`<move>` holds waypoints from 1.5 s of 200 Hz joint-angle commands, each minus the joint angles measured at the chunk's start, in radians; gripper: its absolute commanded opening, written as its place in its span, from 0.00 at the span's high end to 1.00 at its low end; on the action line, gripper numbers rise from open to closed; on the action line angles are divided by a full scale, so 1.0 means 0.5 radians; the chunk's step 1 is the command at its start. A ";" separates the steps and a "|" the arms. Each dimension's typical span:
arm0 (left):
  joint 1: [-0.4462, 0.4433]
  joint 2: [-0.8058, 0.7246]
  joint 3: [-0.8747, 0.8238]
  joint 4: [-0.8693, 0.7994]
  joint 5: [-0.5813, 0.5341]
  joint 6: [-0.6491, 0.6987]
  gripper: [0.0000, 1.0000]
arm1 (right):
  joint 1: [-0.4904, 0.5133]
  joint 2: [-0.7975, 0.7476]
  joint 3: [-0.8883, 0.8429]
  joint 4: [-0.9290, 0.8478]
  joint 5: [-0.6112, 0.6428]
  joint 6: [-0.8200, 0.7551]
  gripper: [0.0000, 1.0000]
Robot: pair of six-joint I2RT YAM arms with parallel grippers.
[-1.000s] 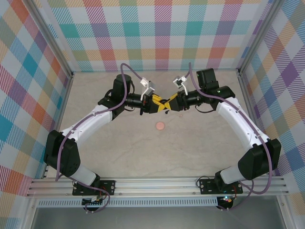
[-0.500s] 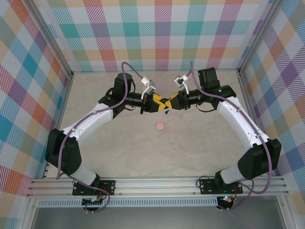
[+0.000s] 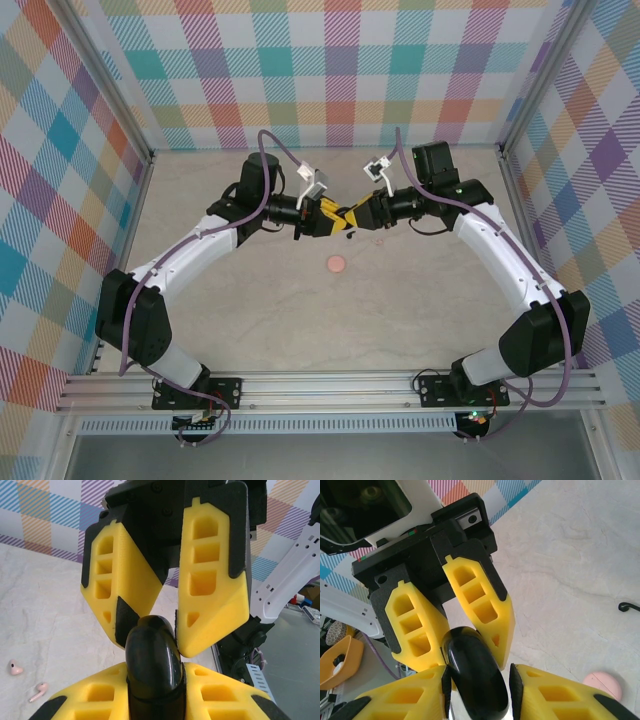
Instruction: Insert wireless bluetooth earbuds into charging case
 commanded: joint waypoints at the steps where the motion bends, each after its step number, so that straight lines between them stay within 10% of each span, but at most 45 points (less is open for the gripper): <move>1: -0.069 -0.018 0.091 -0.043 0.205 0.086 0.85 | -0.009 0.026 0.042 0.118 0.187 0.041 0.62; 300: -0.078 -0.021 0.175 -0.192 0.209 0.144 0.86 | -0.009 0.047 0.070 0.035 0.389 0.066 0.53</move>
